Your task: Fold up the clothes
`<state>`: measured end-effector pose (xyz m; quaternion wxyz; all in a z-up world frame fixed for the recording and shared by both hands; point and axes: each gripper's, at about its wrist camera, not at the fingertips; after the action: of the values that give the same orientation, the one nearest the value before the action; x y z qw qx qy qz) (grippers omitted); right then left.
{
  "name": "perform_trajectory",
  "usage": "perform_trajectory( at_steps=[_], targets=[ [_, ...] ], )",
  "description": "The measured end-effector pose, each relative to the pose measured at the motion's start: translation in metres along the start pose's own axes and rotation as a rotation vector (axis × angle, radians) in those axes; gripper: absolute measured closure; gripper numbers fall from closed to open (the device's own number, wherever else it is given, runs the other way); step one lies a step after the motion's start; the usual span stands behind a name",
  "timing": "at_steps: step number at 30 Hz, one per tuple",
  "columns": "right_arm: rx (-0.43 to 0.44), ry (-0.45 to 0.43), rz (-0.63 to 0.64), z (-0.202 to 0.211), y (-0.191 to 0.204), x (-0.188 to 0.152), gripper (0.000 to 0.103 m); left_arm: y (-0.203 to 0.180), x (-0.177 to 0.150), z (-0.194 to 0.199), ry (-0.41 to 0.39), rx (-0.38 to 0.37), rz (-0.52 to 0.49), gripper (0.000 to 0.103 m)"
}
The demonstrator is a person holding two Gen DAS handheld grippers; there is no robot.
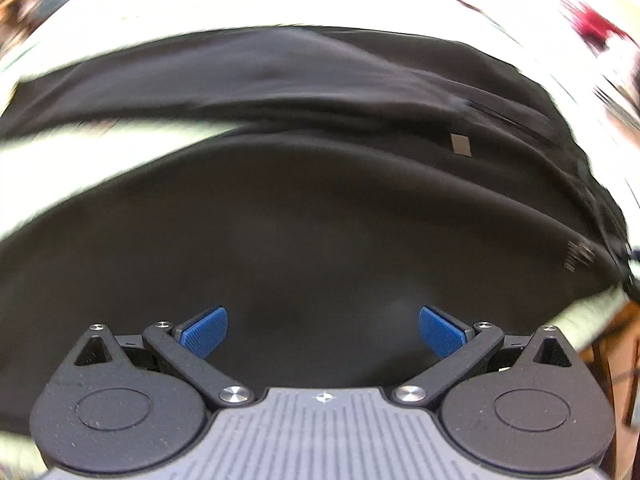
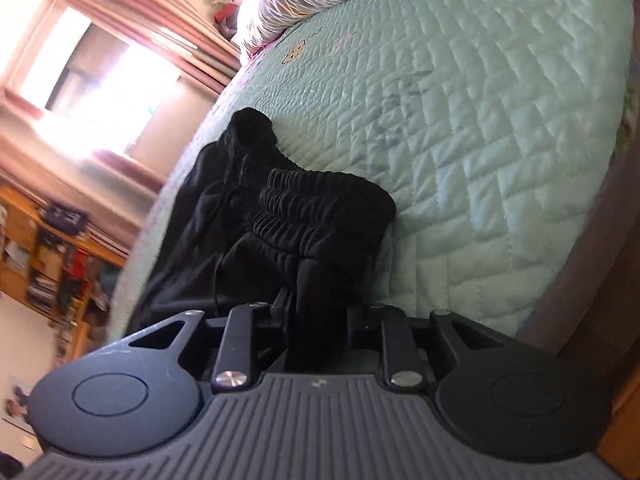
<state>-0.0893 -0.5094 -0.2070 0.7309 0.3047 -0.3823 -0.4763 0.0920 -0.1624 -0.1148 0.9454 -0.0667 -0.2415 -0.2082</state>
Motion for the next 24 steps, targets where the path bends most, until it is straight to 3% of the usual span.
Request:
perform_trajectory(
  at_steps=[3, 7, 9, 12, 14, 16, 21, 24],
  targets=[
    [-0.002, 0.023, -0.045, 0.02, -0.004, 0.01, 0.062, -0.029, 0.016, -0.009, -0.012, -0.039, -0.091, 0.001],
    [-0.12, -0.191, 0.111, 0.062, 0.019, 0.026, 0.053, -0.051, 0.026, -0.031, -0.013, -0.106, -0.13, 0.001],
    [-0.054, -0.239, 0.197, 0.058, 0.03, 0.051, 0.053, -0.062, 0.031, -0.042, -0.013, -0.139, -0.149, 0.001],
    [0.141, -0.044, 0.107, 0.008, 0.046, 0.098, 0.049, -0.069, 0.032, -0.056, -0.003, -0.181, -0.161, 0.001],
    [0.249, 0.069, -0.014, -0.037, 0.055, 0.123, 0.039, -0.065, 0.028, -0.061, 0.011, -0.199, -0.154, 0.001],
    [0.231, 0.124, -0.011, -0.084, 0.078, 0.143, 0.03, -0.061, 0.027, -0.063, 0.006, -0.205, -0.163, 0.001],
    [0.129, 0.222, -0.025, -0.187, 0.114, 0.18, 0.025, -0.05, 0.028, -0.069, -0.012, -0.242, -0.176, 0.001],
    [0.163, 0.353, -0.092, -0.232, 0.114, 0.183, 0.024, -0.042, 0.028, -0.072, -0.019, -0.276, -0.18, 0.001]
  ],
)
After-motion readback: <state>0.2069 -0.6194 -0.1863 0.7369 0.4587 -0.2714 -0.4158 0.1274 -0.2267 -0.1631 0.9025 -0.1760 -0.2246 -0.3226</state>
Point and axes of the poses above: each gripper's, at about its wrist camera, not at the fingertips, and z roughly against the way its jaws point, y to its left, x to its top, and after that the axes turned 9 degrees about -z, right-handed
